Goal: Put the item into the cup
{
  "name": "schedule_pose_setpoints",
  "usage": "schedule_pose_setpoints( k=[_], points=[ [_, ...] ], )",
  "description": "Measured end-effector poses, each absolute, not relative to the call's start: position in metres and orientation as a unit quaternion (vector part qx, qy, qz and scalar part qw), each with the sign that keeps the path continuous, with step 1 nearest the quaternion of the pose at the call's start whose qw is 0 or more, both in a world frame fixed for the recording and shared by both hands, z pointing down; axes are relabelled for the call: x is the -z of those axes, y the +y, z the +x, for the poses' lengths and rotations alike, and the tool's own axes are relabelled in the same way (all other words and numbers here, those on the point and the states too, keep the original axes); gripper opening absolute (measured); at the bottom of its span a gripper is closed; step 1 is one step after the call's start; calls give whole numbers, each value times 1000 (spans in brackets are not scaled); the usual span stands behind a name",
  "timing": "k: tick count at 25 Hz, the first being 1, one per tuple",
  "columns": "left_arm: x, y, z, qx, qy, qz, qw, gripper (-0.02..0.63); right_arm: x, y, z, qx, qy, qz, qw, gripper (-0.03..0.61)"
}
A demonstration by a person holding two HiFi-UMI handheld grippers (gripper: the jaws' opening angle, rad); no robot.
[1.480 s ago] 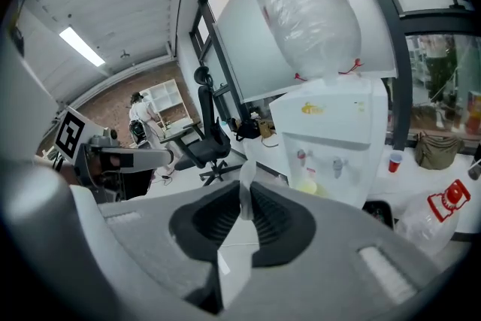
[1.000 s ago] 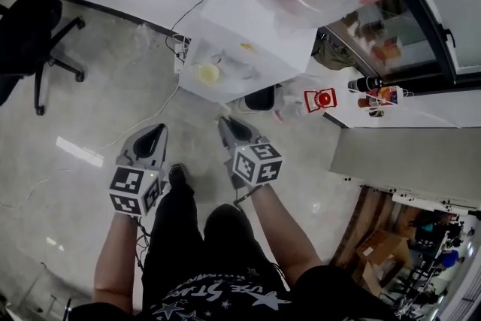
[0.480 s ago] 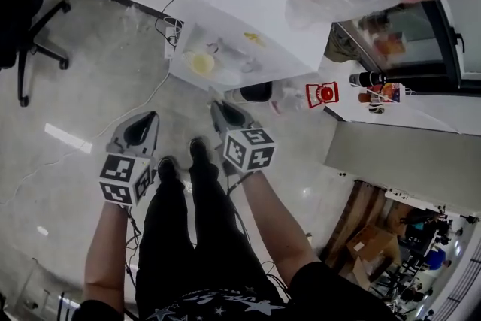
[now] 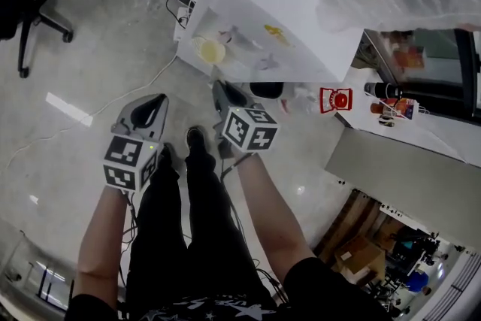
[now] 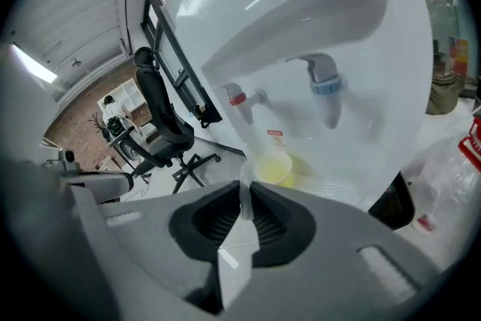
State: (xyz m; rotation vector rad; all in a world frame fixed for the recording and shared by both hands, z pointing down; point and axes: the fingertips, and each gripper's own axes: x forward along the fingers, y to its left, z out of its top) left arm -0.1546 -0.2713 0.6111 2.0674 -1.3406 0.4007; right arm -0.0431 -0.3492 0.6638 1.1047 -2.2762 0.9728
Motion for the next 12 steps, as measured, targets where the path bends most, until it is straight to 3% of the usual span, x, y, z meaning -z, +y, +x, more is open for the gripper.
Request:
schedule_pose_setpoints(
  k=[12],
  points=[
    [-641, -298, -156, -154, -539, 768, 309, 6, -693, -387, -46, -368, -808, 411, 206, 35]
  ],
)
